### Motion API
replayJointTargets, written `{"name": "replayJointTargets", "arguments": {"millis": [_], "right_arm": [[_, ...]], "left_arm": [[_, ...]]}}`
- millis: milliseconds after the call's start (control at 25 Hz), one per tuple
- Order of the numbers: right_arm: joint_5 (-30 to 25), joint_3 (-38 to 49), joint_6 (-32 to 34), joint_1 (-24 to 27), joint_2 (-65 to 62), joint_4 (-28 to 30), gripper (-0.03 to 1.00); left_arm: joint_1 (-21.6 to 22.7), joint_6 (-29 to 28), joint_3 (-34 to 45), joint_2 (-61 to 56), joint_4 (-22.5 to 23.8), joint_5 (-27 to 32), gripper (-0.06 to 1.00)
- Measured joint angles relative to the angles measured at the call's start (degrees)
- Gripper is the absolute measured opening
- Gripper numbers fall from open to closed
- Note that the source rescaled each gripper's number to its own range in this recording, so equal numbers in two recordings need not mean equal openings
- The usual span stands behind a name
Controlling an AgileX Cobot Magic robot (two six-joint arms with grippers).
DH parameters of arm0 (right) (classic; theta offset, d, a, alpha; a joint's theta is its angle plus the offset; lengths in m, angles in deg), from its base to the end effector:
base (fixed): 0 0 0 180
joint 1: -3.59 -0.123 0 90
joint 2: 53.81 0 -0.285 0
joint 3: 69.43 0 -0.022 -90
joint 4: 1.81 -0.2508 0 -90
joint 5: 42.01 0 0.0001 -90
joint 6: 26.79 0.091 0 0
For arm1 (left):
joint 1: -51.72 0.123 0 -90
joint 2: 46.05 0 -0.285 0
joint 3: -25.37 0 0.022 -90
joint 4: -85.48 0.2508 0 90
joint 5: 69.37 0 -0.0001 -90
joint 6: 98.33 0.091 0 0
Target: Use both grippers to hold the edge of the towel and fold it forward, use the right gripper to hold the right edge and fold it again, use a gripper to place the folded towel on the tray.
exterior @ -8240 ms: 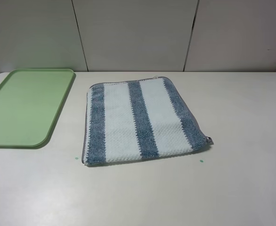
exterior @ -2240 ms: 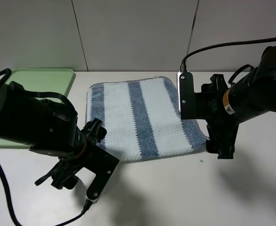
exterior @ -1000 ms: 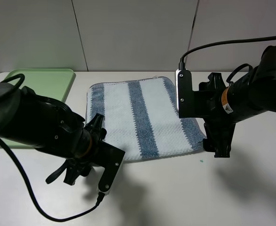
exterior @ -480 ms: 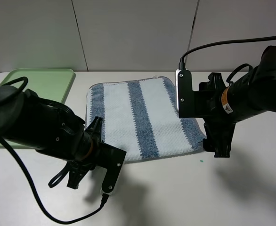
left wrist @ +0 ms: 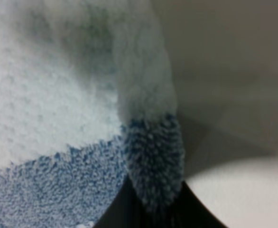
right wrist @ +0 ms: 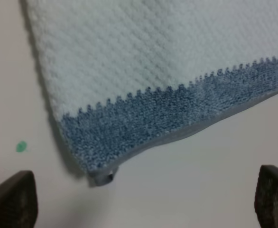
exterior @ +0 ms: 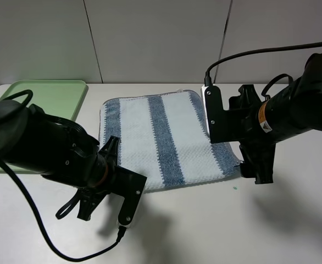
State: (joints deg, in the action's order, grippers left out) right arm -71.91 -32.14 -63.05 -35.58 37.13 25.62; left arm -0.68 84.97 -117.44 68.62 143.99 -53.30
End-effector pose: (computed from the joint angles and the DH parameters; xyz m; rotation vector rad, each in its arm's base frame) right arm 0.2088 0.1431 0.1896 -2.0408 1.8140 -0.4228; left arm 0.1917 -0.2136 0.0879 2.3020 1.5875 0.3691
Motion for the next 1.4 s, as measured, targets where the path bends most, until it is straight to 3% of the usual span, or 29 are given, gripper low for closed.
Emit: {"name": "replayJointTargets", "arguments": {"millis": [520, 880, 1400], "right_arm": [[3.38, 0.0, -2.42, 2.19, 10.23, 2.3, 1.0], [6.62, 0.0, -4.09, 8.64, 13.67, 3.4, 1.0], [9.7, 0.12, -4.78, 9.14, 20.26, 4.88, 1.0]], "left_arm": [[0.0, 0.0, 0.0, 0.06, 0.0, 2.26, 0.0], [0.0, 0.0, 0.0, 0.06, 0.0, 2.26, 0.0], [0.0, 0.0, 0.0, 0.06, 0.0, 2.02, 0.0]]}}
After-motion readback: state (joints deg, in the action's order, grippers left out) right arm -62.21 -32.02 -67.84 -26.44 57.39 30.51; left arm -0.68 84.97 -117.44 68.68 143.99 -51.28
